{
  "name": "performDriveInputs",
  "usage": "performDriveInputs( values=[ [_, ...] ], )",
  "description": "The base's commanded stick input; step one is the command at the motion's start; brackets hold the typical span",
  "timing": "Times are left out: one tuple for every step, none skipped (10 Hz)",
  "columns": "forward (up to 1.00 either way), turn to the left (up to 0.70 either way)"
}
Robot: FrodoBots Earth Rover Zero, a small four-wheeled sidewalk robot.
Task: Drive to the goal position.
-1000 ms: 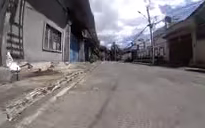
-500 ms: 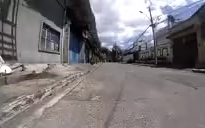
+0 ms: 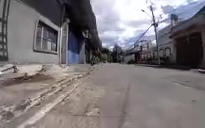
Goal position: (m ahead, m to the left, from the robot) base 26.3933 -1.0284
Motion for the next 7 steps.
performDriveInputs(
  values=[
    [0.85,-0.34],
    [0.85,-0.34],
    [0.85,-0.34],
    [0.85,-0.34],
    [0.85,-0.34],
    [0.85,-0.33],
    [0.85,-0.24]
  ],
)
